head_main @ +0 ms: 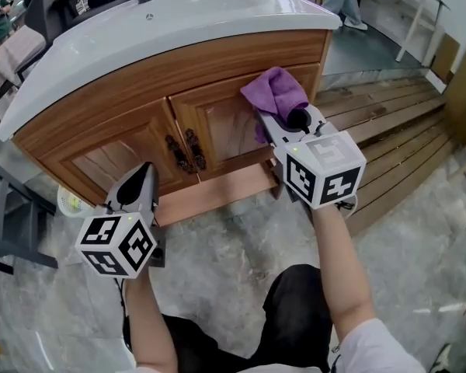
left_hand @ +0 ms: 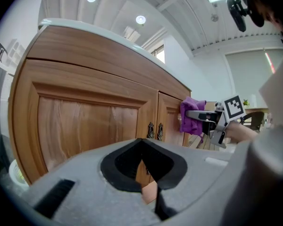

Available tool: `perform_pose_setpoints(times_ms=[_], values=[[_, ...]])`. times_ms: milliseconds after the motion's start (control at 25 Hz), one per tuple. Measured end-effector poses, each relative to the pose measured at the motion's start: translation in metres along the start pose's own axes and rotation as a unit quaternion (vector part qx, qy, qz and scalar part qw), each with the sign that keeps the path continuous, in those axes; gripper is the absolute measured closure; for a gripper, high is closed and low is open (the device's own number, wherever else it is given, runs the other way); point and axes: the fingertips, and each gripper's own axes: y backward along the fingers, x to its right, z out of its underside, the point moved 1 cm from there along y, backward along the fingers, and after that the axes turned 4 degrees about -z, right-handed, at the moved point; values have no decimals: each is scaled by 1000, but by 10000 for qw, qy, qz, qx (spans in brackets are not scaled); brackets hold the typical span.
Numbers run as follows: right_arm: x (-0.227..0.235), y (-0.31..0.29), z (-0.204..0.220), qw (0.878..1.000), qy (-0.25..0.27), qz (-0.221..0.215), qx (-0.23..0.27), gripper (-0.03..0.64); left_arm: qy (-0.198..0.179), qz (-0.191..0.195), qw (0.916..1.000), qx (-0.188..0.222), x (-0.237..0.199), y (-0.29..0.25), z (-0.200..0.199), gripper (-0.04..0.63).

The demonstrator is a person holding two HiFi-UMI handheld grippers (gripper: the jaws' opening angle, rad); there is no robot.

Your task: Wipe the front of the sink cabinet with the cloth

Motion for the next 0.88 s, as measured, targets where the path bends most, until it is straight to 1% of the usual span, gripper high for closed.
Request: perform_pose_setpoints(times_ms=[320,640,760,880], values=[[53,18,2,9982,74,579,-125,531,-8,306,9995,30,22,-12,1,590],[79,29,10,9949,149,959,-285,531,-24,411,9992,25,32,-20,3,591],[83,31,9,9942,183,1015,-317,531,-13,400,9992,4,33,-20,3,591],[74,34,4,9954,170,907,-262,531,-18,372,9993,-32,32,-20,4,591]])
